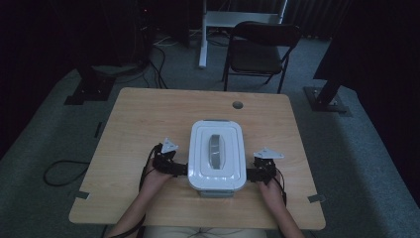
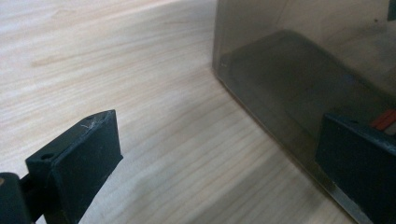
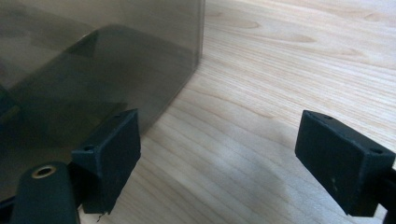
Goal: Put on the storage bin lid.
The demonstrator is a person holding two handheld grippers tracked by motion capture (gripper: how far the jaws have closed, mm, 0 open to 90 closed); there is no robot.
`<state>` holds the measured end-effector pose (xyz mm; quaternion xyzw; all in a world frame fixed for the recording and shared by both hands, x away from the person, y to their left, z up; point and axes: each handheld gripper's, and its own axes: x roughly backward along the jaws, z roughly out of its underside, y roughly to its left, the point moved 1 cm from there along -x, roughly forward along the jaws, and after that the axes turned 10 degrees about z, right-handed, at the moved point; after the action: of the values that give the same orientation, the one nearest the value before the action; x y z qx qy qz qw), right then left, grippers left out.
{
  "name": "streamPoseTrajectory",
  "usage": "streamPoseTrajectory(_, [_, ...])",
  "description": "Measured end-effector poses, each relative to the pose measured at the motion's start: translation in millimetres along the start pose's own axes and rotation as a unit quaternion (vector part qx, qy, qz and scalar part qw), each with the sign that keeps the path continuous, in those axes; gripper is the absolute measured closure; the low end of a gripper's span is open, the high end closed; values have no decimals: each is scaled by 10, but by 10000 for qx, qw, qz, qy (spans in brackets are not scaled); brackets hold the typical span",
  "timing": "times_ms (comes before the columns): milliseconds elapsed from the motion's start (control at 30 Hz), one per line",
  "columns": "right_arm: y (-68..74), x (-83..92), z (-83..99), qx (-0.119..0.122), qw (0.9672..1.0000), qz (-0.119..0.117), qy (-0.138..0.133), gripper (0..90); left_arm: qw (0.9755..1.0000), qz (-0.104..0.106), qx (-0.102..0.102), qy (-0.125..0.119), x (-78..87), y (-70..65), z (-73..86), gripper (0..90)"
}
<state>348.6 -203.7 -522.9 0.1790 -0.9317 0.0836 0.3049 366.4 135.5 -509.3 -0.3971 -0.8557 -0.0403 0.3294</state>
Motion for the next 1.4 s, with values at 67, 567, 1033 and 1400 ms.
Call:
streamPoseTrajectory(67, [17,4,4,-12,10000,43,-26,145,10000,-18,1,12,0,5,-7,13])
streamPoseTrajectory(567, [55,-10,15,-42,9998,-140,121,134,10000,-35,51,-26,55,43,2,13])
streamPoseTrajectory(1033, [76,-16,-14,174,9998,92,56,116,9999,-111,52,-117,122,107,-15,13])
streamPoseTrajectory(1400, [-66,24,-34,18,9998,194,-57,117,9998,-80,35,-159,170,161,-25,13])
